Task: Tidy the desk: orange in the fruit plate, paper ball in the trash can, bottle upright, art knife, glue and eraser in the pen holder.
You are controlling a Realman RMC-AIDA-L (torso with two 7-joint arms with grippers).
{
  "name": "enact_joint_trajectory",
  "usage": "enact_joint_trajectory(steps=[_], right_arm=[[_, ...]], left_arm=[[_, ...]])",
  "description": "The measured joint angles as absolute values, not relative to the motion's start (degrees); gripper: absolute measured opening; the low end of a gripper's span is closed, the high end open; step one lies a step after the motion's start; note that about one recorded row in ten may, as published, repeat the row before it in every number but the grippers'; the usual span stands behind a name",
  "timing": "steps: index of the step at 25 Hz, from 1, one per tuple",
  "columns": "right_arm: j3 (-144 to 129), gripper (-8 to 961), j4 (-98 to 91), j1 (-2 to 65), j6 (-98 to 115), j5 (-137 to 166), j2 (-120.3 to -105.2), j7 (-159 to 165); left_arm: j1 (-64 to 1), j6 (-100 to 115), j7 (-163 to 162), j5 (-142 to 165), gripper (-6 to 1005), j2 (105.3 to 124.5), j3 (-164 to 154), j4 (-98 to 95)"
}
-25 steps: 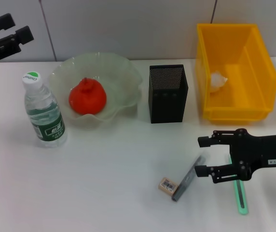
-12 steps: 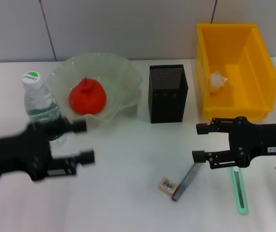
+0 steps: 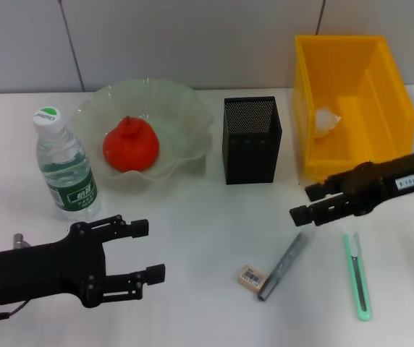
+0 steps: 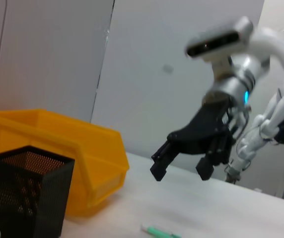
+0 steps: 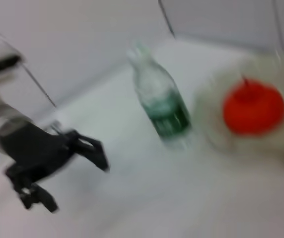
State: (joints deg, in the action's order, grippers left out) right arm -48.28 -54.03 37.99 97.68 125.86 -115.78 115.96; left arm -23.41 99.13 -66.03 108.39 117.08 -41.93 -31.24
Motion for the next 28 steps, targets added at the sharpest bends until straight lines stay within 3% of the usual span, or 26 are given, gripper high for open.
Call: enact_joint_trajectory(steps=[4, 6, 9, 15, 16, 21, 28], right_arm=[[-53.07, 813, -60.17, 43.64, 101.49, 135.62, -114.99, 135.44], [-55.87, 813, -58.42, 49.72, 104.25, 143.8, -114.45, 145.91], [-56.79, 813, -56.36, 52.92, 104.93, 148.7, -114.49, 149.73], [-57.29, 813, -49.94, 59.62, 104.68, 161.0, -116.18, 153.91], [-57.31, 813, -48.32, 60.62, 103.85, 163.62, -117.04, 154.08], [-59.27, 813, -45.92, 61.06, 100.32, 166.81, -118.75, 154.49], [-63.96, 813, -41.95, 60.69, 96.31, 166.95, -119.04, 155.58]], left_arm=[[-24.42, 98.23, -65.79, 110.25, 813, 117.27, -41.99, -31.19], [-24.59, 97.9, -65.79, 110.63, 813, 117.32, -42.0, -31.15], [-24.66, 97.71, -65.77, 110.84, 813, 117.34, -42.0, -31.1], [-25.28, 97.59, -65.9, 111.04, 813, 117.3, -42.02, -31.04], [-25.37, 97.56, -66.01, 111.08, 813, 117.27, -42.01, -31.03], [-25.62, 97.03, -66.14, 111.35, 813, 117.26, -42.01, -31.02], [-25.86, 96.3, -66.66, 111.71, 813, 117.35, -42.01, -31.02]])
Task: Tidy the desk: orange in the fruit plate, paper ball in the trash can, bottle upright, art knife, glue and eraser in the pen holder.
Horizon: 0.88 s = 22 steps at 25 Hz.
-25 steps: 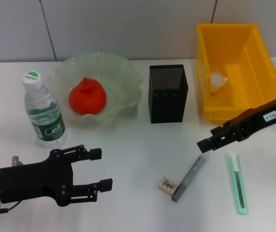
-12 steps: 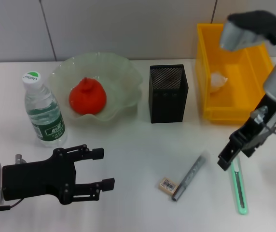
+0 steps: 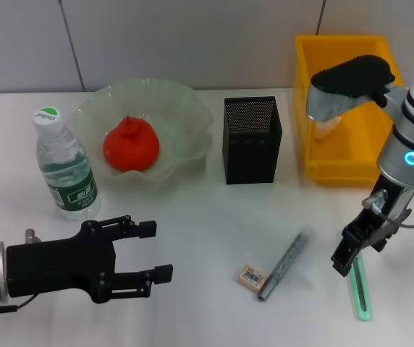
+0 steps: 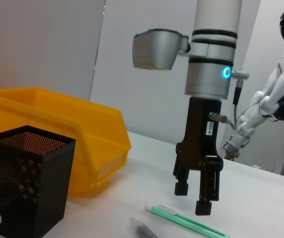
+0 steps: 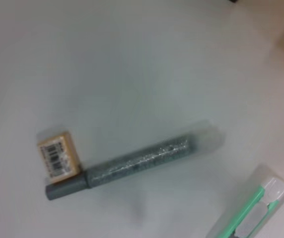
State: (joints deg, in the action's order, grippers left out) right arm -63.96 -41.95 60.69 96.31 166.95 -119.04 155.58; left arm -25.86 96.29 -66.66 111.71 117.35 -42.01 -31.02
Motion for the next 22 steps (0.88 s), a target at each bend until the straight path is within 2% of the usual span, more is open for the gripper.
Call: enact_joint_trajectory(steps=[22], right_arm=[[-69.71, 727, -37.45, 60.37, 89.35, 165.99, -119.64, 155.14]], left_arm=[[-26.28, 95.24, -66.88, 111.81, 812, 117.84, -42.01, -30.5]])
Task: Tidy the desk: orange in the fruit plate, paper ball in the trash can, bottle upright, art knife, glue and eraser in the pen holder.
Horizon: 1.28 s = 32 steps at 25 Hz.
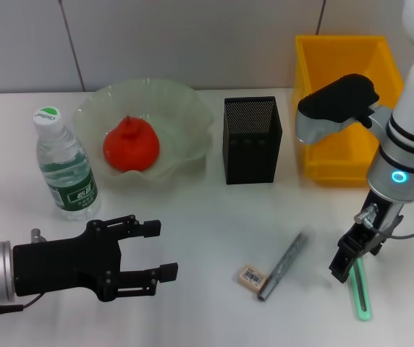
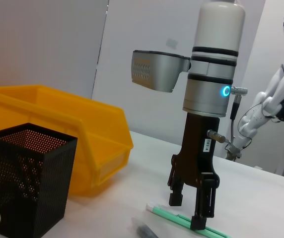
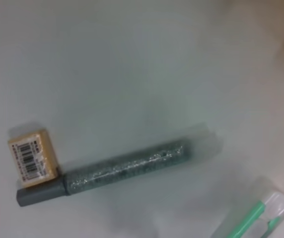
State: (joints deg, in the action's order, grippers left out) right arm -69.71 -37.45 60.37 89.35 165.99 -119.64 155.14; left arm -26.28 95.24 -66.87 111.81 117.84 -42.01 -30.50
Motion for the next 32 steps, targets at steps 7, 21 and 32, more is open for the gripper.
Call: enact_joint_trajectory(steps=[7, 21, 32], right_arm=[[-71.58, 693, -37.17, 60.27, 88.87, 164.61, -119.64, 155.1], [-71.63, 588, -37.09, 59.69, 88.49, 164.53, -119.61, 154.62], [-73.42, 554, -37.09, 59.5, 87.48, 164.43, -119.65, 154.49]], left_arm=[[-26.28, 95.17, -66.89, 111.79, 812, 117.86, -42.01, -30.49], [-26.47, 95.16, -66.89, 111.79, 812, 117.86, -42.01, -30.5], [-26.65, 95.18, -66.88, 111.79, 812, 117.86, -42.01, -30.5]])
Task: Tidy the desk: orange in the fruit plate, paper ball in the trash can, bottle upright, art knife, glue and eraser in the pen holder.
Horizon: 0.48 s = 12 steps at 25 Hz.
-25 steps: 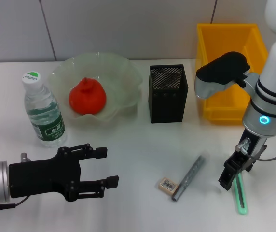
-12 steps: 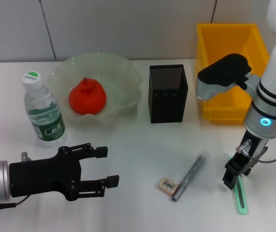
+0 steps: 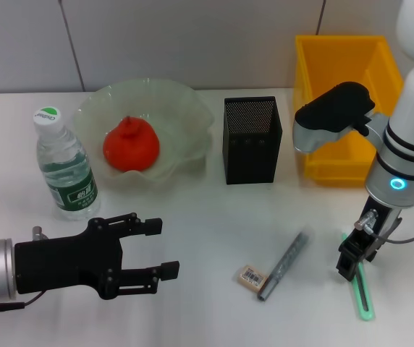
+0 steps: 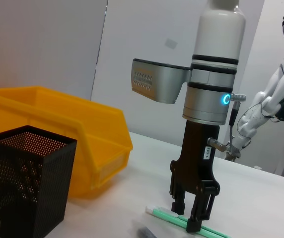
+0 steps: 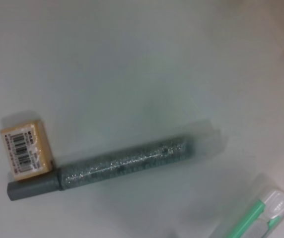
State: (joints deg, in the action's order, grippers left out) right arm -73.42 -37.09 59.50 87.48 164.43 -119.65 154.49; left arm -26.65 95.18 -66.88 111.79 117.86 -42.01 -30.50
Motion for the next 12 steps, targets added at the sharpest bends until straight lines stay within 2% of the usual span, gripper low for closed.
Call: enact_joint_trajectory(steps=[4, 12], right_arm=[[-73.48, 516, -37.09, 59.5, 87.3, 164.37, -119.68, 154.49], [-73.56, 500, -37.09, 59.39, 87.16, 163.99, -119.71, 154.48]], left_arm=[[-26.71, 95.08, -66.88, 111.79, 812, 117.86, -42.01, -30.5], [-27.05, 94.88, -66.88, 111.79, 812, 117.86, -42.01, -30.5]])
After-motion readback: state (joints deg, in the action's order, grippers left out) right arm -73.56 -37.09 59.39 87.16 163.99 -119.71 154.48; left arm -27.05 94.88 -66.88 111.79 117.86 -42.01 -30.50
